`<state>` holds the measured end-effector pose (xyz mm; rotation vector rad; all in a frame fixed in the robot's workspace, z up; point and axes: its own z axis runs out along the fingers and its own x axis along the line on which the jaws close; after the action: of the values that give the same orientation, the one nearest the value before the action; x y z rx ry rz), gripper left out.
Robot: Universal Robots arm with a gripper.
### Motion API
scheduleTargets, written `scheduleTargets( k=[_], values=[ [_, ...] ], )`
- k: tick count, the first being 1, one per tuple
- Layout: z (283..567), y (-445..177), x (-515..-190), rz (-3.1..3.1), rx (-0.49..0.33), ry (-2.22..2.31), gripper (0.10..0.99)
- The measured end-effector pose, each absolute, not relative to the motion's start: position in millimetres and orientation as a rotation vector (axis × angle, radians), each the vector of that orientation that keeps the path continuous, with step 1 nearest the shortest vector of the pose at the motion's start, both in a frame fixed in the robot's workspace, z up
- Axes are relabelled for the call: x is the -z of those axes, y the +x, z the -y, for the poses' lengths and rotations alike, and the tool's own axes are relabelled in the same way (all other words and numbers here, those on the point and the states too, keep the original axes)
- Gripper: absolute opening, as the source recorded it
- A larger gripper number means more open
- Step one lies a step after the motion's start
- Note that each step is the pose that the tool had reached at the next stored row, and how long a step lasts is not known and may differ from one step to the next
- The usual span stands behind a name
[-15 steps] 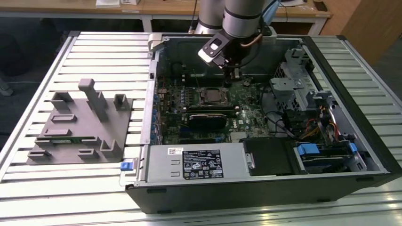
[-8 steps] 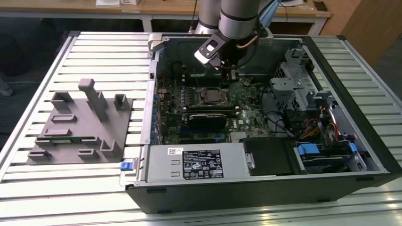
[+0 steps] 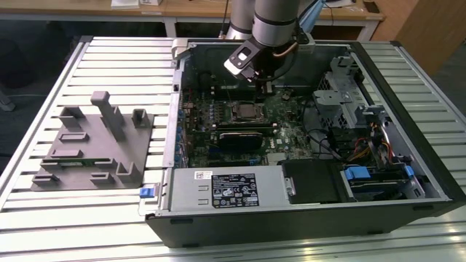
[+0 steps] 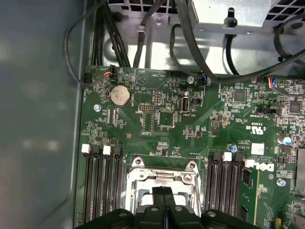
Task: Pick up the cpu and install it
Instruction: 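Close the cpu cover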
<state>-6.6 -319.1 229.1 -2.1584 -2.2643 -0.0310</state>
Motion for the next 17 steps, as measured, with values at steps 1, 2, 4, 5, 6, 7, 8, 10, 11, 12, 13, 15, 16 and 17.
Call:
scheduleTargets(
  k=[1, 2, 4, 5, 6, 7, 8, 10, 11, 12, 13, 15, 16, 17],
  values=[
    [319, -7, -229, 2.264, 0.031, -2.158, 0.118],
    [319, -8, -229, 2.264, 0.031, -2.158, 0.118],
    [319, -10, -228, 2.265, 0.031, -2.158, 0.118],
    [320, -10, -228, 2.265, 0.031, -2.158, 0.118],
    [320, -11, -228, 2.265, 0.031, -2.158, 0.118],
    [320, -12, -228, 2.265, 0.031, -2.158, 0.118],
    [321, -13, -227, 2.265, 0.031, -2.158, 0.118],
    [321, -15, -226, 2.265, 0.031, -2.157, 0.118],
    [321, -16, -226, 2.265, 0.031, -2.157, 0.118],
    [321, -16, -225, 2.265, 0.031, -2.157, 0.118],
    [321, -17, -225, 2.265, 0.031, -2.157, 0.118],
    [321, -18, -224, 2.265, 0.031, -2.157, 0.118],
    [321, -19, -224, 2.265, 0.031, -2.157, 0.118],
    [321, -21, -224, 2.265, 0.031, -2.157, 0.118]
  ],
)
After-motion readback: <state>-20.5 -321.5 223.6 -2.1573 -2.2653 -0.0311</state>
